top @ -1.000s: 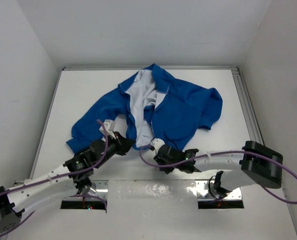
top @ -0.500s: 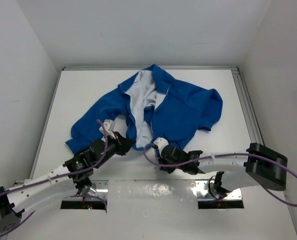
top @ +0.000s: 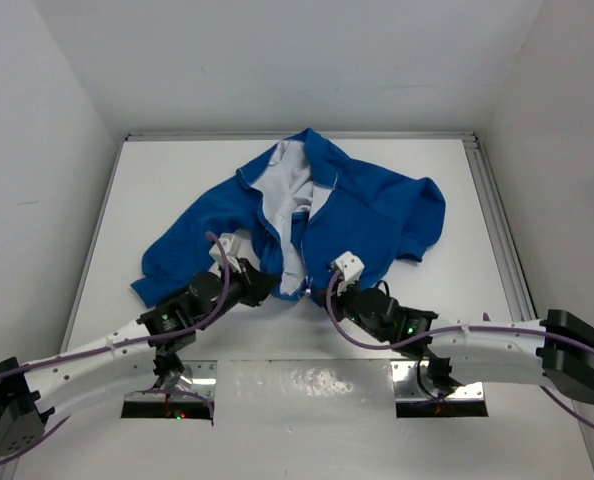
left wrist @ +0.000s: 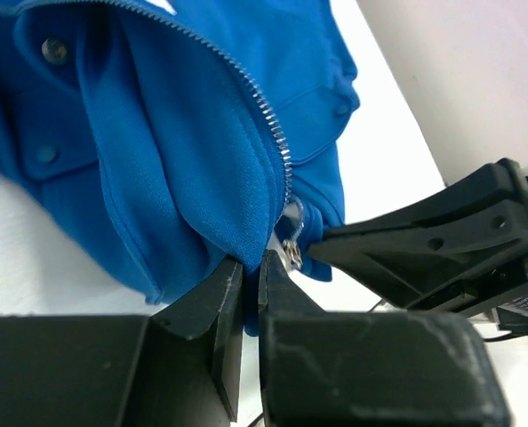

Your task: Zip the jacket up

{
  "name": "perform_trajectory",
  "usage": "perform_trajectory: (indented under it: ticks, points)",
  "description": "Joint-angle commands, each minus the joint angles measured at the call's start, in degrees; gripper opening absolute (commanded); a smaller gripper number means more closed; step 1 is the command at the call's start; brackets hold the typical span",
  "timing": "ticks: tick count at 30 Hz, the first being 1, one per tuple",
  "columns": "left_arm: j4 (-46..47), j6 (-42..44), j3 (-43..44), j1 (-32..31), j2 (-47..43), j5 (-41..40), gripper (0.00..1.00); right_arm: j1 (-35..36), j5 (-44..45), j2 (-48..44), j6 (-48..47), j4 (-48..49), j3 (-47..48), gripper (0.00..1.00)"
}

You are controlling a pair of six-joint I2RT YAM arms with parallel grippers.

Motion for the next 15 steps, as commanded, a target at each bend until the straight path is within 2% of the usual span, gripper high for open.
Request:
perform_trajectory:
  ticks: [1,7,11,15]
  points:
    - [7.6,1.8,3.7,0.5,2.0,1.9,0.00,0.1,6.3,-1.4,-5.2,16.2,-0.7,0.00]
    - [11.2,2.8,5.7,0.5,6.3,1.2,0.00,0.1,7.7,-0.4,-10.0,30.6,-2.3,0.00]
    - [11.9,3.2,7.5,0.5,8.5,-0.7,0.00,0.2,6.3,-0.6,-9.3,34.7,-3.8,0.00]
    - [13.5,4.5,9.0,0.5,9.8,-0.3,0.00,0.4,3.8,-1.6,-8.8,33.8,-3.4,0.00]
